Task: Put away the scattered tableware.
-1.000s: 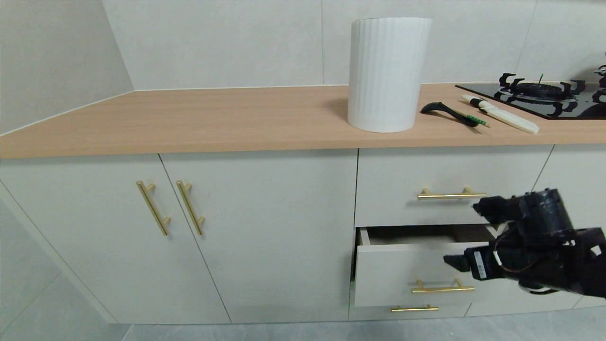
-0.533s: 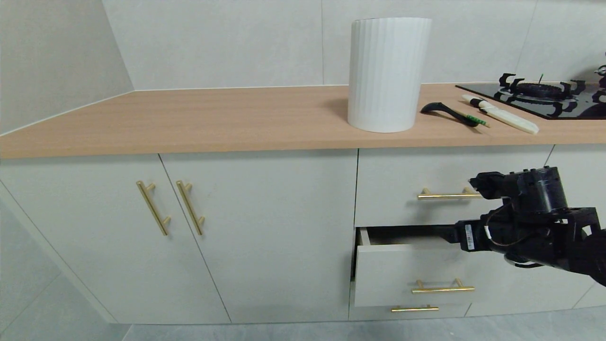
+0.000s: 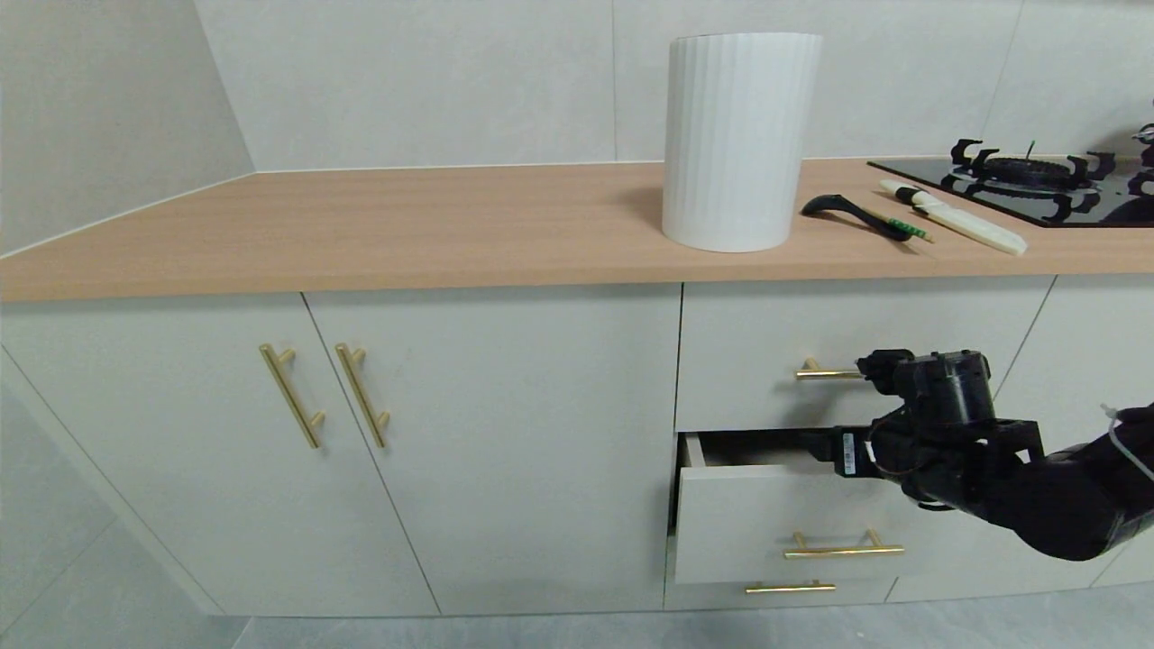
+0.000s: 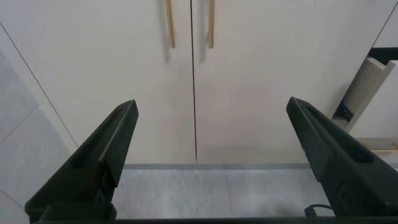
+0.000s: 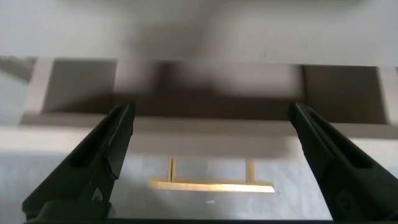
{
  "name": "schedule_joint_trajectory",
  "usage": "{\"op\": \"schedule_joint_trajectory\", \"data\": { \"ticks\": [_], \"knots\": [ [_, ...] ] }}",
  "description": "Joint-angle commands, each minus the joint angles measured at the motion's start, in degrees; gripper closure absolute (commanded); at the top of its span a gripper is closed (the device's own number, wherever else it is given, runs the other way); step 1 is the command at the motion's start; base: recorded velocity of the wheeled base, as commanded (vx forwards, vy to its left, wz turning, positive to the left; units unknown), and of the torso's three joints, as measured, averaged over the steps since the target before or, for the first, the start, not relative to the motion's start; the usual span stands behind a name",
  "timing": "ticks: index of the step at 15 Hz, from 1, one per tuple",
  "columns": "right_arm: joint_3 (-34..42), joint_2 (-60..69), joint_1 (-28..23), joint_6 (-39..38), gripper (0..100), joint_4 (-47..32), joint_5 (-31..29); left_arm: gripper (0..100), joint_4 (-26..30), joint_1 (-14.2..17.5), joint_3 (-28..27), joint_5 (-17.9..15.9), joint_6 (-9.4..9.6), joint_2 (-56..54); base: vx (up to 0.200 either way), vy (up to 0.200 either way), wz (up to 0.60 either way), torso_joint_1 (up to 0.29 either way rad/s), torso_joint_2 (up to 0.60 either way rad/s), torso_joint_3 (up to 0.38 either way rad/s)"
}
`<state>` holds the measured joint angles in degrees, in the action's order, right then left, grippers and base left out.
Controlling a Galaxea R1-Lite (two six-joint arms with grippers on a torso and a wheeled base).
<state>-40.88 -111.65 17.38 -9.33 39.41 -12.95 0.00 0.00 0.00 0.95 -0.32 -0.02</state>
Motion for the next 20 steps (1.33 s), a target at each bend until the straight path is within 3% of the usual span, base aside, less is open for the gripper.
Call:
{"op": "schedule_joint_trajectory", "data": {
  "ticks": [1, 13, 20],
  "knots": [
    [0.09, -5.5, -0.07, -0.17, 0, 4.27, -0.85, 0, 0.0, 0.0, 0.0, 0.02, -0.03, 0.02, 0.0, 0.0, 0.0, 0.0, 0.0, 0.0],
    [1.24, -6.03, -0.33, 0.62, 0, 5.59, -1.03, 0, 0.0, 0.0, 0.0, 0.02, -0.03, 0.02, 0.0, 0.0, 0.0, 0.0, 0.0, 0.0],
    [1.68, 0.82, -0.68, 3.17, 0, -7.33, 0.29, 0, 0.0, 0.0, 0.0, 0.02, -0.03, 0.02, 0.0, 0.0, 0.0, 0.0, 0.0, 0.0]
  ]
}}
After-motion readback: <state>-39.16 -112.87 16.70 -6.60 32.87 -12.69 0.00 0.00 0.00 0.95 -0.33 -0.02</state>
